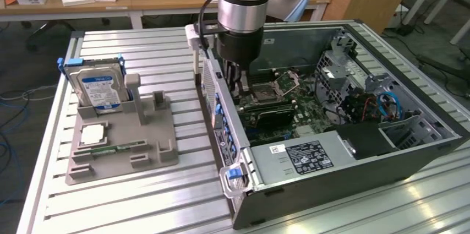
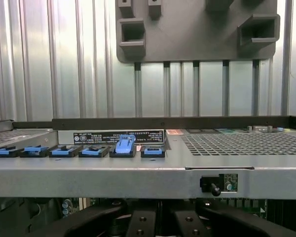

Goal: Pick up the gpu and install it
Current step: 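Press down on the gpu until it lock into place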

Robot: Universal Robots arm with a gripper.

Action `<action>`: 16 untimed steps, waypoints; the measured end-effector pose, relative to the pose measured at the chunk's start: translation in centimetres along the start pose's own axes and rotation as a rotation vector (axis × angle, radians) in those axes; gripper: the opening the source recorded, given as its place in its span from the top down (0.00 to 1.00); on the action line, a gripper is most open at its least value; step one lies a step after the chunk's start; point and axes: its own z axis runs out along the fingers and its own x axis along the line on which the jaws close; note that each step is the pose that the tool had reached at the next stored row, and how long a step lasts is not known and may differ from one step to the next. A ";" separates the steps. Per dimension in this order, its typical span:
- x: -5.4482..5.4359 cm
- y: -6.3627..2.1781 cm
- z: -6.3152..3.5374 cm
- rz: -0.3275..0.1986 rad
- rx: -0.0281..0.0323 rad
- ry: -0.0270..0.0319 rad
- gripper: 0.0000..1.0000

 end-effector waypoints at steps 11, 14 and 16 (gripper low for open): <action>0.3 0.10 0.01 -0.001 0.0000 0.0000 0.90; 0.4 0.09 0.02 -0.001 -0.0001 -0.0001 0.90; 0.6 0.08 0.05 -0.001 0.0000 -0.0006 0.90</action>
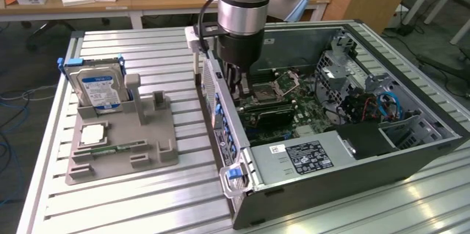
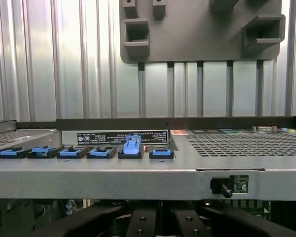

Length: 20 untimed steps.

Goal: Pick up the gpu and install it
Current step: 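Press down on the gpu until it lock into place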

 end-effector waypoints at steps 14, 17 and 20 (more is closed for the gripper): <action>0.2 -0.11 0.01 -0.005 -0.0033 0.0009 0.90; 0.2 -0.42 0.03 -0.005 -0.0095 0.0026 0.90; 0.1 -0.94 0.20 -0.006 -0.0156 0.0024 0.90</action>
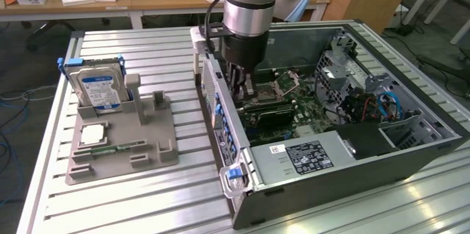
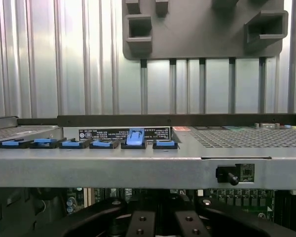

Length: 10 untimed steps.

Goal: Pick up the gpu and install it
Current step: 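Press down on the gpu until it lock into place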

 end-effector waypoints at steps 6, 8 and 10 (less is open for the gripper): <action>-0.1 -0.80 0.04 -0.002 -0.0259 0.0027 0.90; -0.1 -1.01 0.02 -0.003 -0.0405 0.0046 0.90; -0.1 -1.20 -0.04 -0.004 -0.0550 0.0072 0.90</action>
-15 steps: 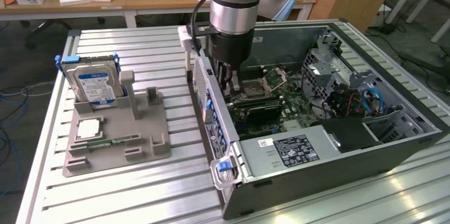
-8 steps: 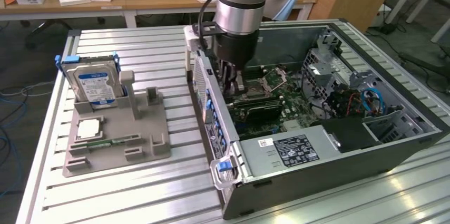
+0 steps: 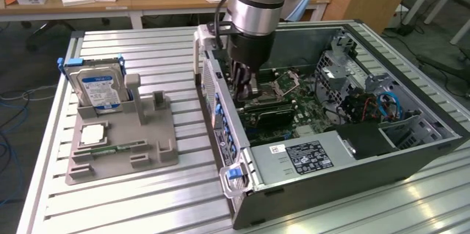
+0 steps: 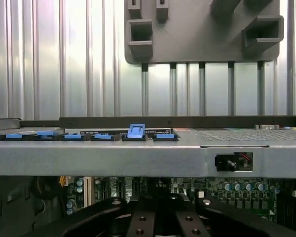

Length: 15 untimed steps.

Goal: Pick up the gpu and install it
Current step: 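Press down on the gpu until it lock into place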

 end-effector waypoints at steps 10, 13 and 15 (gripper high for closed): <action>0.1 -0.09 -1.27 -0.003 -0.0134 0.0043 0.90; 0.1 -0.30 -1.56 -0.005 -0.0234 0.0057 0.90; 0.1 -0.49 -1.62 -0.006 -0.0353 0.0063 0.90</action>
